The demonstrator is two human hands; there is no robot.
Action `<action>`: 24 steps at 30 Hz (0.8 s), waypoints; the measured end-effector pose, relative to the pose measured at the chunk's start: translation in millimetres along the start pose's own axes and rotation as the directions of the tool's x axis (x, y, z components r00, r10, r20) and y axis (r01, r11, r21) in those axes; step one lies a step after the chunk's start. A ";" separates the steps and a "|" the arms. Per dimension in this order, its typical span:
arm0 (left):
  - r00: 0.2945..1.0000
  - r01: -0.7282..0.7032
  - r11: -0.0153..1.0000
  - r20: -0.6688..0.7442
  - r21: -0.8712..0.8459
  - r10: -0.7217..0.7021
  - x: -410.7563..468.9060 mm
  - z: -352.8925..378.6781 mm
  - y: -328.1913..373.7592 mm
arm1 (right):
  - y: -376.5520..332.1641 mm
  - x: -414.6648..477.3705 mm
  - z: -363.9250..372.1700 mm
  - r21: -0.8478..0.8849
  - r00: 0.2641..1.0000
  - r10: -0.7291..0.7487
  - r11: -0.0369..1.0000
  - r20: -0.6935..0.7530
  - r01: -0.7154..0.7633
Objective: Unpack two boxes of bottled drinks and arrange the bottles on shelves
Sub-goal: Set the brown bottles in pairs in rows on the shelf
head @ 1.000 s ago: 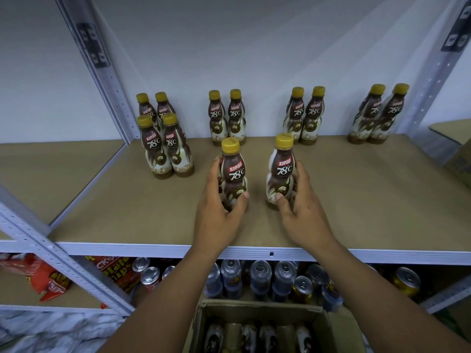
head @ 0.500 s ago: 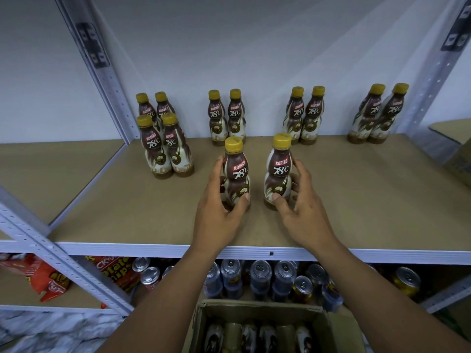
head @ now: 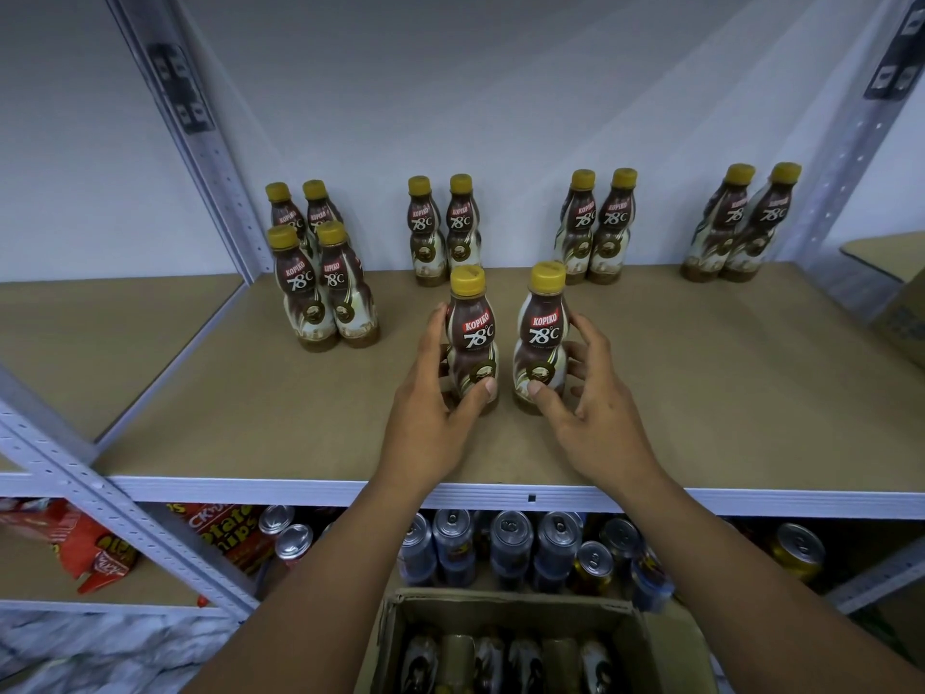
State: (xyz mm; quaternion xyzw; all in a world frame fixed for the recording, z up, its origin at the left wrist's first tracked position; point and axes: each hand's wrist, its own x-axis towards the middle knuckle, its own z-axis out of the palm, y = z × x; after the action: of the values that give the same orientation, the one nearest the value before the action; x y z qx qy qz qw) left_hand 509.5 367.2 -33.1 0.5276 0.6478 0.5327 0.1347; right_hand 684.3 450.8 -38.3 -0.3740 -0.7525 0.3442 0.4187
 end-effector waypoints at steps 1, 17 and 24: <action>1.000 -0.001 1.000 0.002 0.005 0.001 0.3 0.2 0.6 | 0.1 -0.2 0.4 0.000 1.000 -0.008 1.000 0.000 0.008; 1.000 -0.017 0.999 0.014 0.029 0.016 0.7 2.1 5.7 | 1.5 1.3 3.4 -0.035 0.999 -0.047 0.998 -0.004 0.047; 0.999 -0.023 0.999 0.037 0.033 0.022 6.4 -4.3 12.5 | -4.9 6.9 -2.9 -0.032 1.000 -0.009 0.999 -0.010 0.009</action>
State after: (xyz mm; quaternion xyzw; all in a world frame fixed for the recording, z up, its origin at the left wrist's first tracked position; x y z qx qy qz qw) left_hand 510.4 368.6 -18.6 0.5467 0.6480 0.5137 0.1315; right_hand 682.9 454.8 -30.4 -0.3790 -0.7575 0.3284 0.4181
